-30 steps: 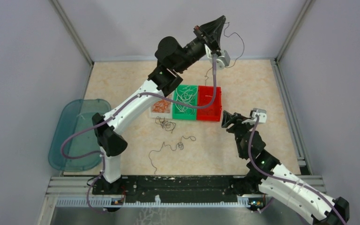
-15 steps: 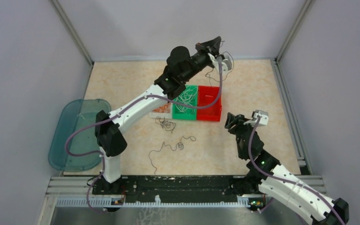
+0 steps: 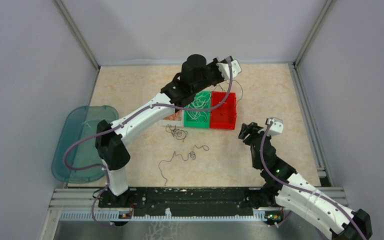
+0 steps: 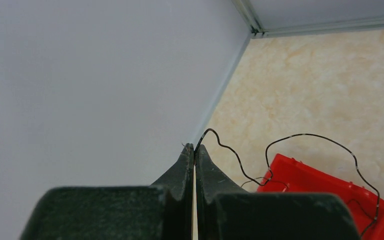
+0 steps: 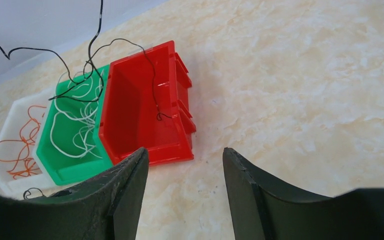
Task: Untangle the cables
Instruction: Place the cable in the bin.
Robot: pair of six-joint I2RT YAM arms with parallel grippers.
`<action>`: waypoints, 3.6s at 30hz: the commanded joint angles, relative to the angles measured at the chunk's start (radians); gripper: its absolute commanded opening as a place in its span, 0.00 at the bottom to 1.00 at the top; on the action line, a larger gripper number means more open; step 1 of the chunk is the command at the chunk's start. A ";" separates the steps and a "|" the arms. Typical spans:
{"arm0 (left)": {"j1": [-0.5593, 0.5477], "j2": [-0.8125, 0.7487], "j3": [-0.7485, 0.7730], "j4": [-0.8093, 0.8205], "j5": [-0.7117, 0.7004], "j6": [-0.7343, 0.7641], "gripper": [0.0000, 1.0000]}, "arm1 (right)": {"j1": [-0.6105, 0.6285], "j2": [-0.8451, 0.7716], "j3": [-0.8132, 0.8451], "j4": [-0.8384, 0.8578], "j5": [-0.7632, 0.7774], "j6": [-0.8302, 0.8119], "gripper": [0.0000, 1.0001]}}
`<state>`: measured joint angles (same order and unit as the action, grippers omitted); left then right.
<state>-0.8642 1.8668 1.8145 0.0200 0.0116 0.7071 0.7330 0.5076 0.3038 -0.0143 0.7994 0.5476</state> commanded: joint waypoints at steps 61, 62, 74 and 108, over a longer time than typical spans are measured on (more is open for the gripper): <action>0.033 0.256 -0.011 -0.064 0.030 0.000 0.00 | -0.158 0.043 0.081 -0.002 -0.102 0.093 0.51; 0.028 0.272 0.011 -0.077 0.025 -0.011 0.00 | -0.163 0.042 0.081 -0.003 -0.106 0.101 0.51; 0.007 0.476 0.161 -0.204 -0.035 -0.046 0.00 | -0.204 0.010 0.084 -0.029 -0.131 0.129 0.49; 0.137 0.309 0.293 -0.544 0.250 -0.149 0.91 | -0.266 0.476 0.306 0.274 -0.678 -0.179 0.68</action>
<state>-0.7475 2.2253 2.1593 -0.5312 0.2726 0.5789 0.5129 0.9306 0.5137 0.1886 0.1917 0.4072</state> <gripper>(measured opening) 0.910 0.687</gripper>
